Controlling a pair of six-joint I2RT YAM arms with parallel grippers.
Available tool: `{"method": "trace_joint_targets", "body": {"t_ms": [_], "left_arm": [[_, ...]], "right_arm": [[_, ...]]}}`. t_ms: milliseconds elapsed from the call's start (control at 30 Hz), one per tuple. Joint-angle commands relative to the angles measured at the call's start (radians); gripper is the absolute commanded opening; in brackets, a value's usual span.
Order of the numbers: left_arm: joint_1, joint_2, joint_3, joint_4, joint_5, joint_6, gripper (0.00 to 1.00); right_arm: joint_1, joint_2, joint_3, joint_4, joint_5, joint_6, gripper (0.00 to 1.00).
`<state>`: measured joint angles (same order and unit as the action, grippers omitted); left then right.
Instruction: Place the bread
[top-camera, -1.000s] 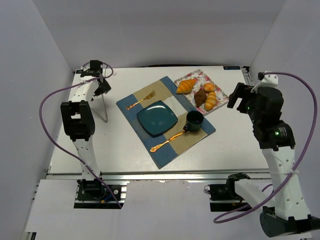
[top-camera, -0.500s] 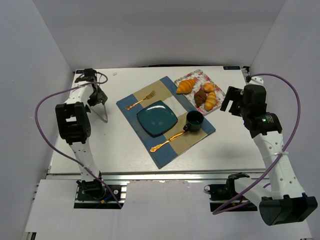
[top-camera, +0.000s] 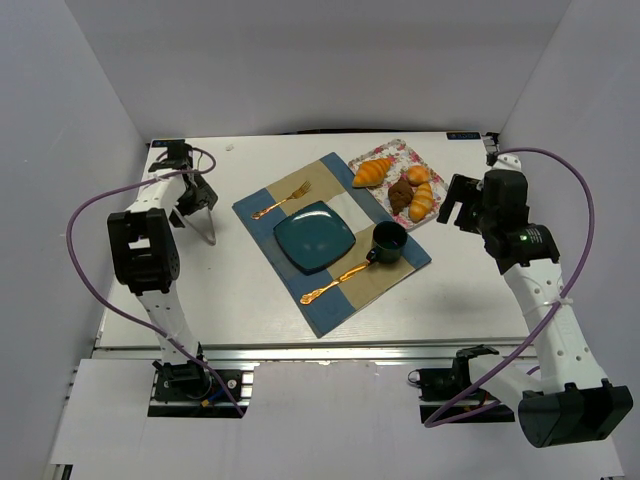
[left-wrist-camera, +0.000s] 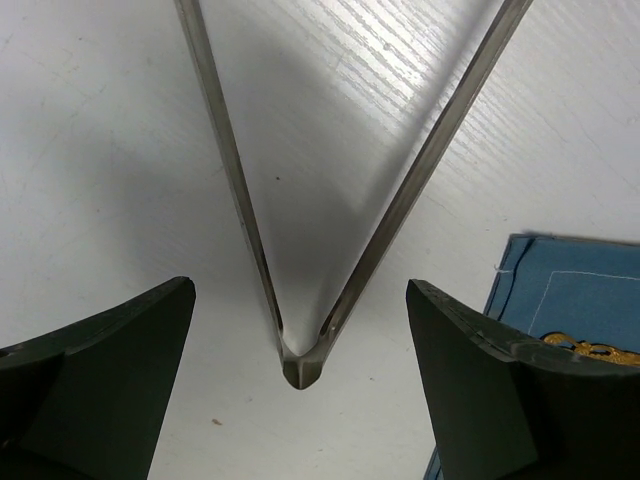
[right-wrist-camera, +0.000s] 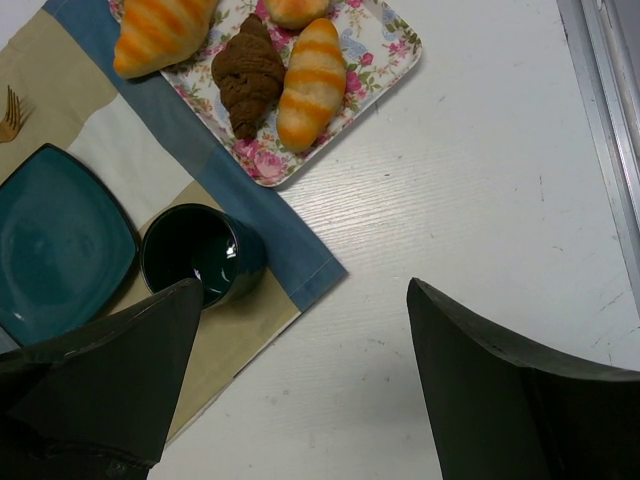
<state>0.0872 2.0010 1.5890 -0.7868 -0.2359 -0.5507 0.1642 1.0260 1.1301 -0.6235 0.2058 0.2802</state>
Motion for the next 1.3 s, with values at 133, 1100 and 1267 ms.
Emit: {"method": "trace_joint_targets", "body": {"t_ms": [133,1100,1267], "left_arm": [[-0.003,-0.004,-0.017,0.070,0.036,0.024,0.98],[0.025,0.070,0.277,-0.124,0.010,0.064,0.59],[0.019,-0.040,0.402,-0.167,0.082,0.011,0.56]], "right_arm": [[0.000,0.008,-0.004,0.039,-0.020,-0.015,0.89],[0.000,0.040,0.020,0.041,-0.034,-0.021,0.89],[0.000,0.052,0.048,0.048,-0.045,-0.015,0.89]]}}
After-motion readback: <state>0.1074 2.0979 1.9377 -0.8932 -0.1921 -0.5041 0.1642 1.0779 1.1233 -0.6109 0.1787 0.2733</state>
